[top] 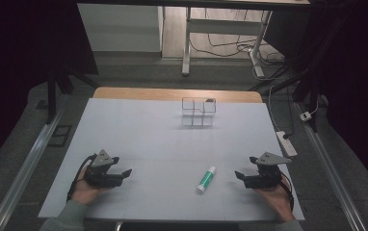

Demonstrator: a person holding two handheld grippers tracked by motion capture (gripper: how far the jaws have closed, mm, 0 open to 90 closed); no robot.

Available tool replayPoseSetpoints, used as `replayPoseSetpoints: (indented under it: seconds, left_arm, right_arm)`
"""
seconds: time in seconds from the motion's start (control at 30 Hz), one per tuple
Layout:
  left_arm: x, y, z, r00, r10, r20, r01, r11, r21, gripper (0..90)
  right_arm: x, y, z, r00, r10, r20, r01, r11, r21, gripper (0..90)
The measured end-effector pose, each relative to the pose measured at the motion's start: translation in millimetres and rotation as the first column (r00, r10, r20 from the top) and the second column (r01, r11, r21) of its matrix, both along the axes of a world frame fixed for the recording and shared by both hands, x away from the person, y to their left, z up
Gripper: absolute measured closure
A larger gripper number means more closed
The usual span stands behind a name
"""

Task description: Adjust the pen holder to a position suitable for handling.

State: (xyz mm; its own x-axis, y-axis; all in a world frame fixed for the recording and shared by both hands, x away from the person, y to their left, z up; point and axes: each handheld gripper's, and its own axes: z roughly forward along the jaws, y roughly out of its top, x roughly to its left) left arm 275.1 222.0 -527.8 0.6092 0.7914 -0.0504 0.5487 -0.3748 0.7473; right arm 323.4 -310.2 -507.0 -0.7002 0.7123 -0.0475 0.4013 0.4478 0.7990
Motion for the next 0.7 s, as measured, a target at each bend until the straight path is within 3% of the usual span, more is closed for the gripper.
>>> replayPoseSetpoints:
  seconds: [0.7]
  left_arm:
    - [-0.1, -1.7, -0.8, 1.0, -0.003, 0.001, 0.003, 0.9998, 0.018, 28.8]
  right_arm:
    - [0.7, 1.6, -5.1, 0.9999, 0.013, -0.006, -0.013, 1.0, -0.013, 16.0]
